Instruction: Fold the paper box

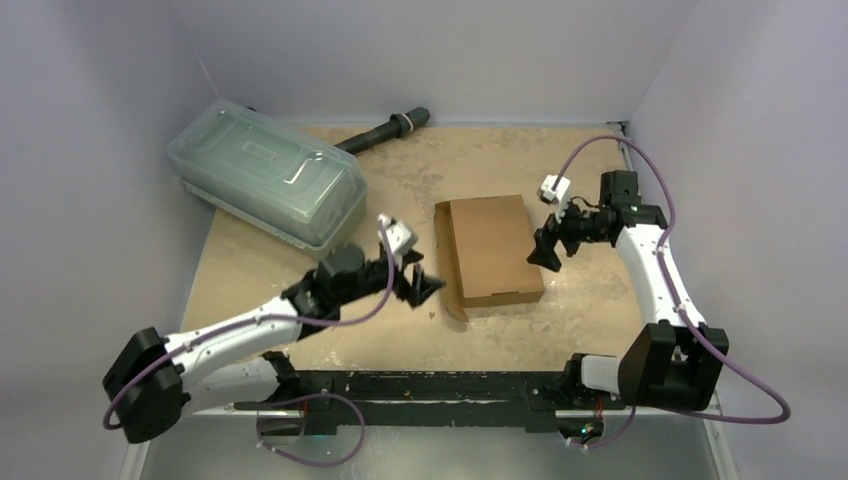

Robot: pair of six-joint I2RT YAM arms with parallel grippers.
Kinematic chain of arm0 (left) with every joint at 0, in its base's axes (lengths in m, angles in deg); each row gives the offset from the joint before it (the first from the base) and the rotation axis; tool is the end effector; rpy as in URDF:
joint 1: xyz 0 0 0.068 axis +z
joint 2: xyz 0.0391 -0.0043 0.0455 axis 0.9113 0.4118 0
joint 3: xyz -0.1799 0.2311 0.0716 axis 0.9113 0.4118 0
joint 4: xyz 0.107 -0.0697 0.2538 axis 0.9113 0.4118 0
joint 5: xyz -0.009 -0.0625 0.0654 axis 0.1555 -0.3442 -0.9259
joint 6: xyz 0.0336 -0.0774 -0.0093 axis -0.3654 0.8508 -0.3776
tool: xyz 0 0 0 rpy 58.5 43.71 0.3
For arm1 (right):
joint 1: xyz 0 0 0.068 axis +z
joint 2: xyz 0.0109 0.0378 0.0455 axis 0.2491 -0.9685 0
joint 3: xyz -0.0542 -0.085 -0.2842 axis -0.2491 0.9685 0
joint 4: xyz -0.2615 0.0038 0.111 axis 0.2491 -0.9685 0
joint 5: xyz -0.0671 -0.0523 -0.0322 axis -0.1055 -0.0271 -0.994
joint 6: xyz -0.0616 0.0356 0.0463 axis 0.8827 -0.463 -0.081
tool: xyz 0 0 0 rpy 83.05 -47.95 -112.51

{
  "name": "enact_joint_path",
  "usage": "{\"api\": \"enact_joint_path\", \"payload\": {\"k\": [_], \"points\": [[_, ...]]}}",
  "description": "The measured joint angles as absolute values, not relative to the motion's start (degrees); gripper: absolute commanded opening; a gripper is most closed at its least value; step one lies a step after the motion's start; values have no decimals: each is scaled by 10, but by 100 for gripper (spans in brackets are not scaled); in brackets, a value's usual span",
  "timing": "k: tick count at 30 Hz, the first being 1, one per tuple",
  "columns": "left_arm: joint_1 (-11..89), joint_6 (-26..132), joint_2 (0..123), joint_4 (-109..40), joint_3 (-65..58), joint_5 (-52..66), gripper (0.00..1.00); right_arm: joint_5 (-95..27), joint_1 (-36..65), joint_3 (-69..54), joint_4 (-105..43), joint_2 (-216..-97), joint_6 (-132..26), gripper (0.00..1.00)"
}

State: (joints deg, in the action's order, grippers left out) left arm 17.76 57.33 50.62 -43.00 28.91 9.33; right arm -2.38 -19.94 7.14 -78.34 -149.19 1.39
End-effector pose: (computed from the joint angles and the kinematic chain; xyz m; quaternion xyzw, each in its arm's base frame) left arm 0.1956 -0.2366 0.2828 0.2693 0.7412 -0.3836 0.4806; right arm 0.2806 0.0206 0.2800 -0.4050 0.8203 0.1879 0.3574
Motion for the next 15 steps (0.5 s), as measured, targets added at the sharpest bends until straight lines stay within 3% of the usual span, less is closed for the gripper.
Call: {"api": "enact_joint_path", "payload": {"k": [3, 7, 15], "points": [[137, 532, 434, -568, 438, 91, 99, 71, -197, 88, -821, -1481, 126, 99], [127, 490, 434, -694, 569, 82, 90, 138, -193, 122, -906, -1480, 311, 98], [-4, 240, 510, -701, 524, 16, 81, 179, -192, 150, -974, -1481, 499, 96]]}}
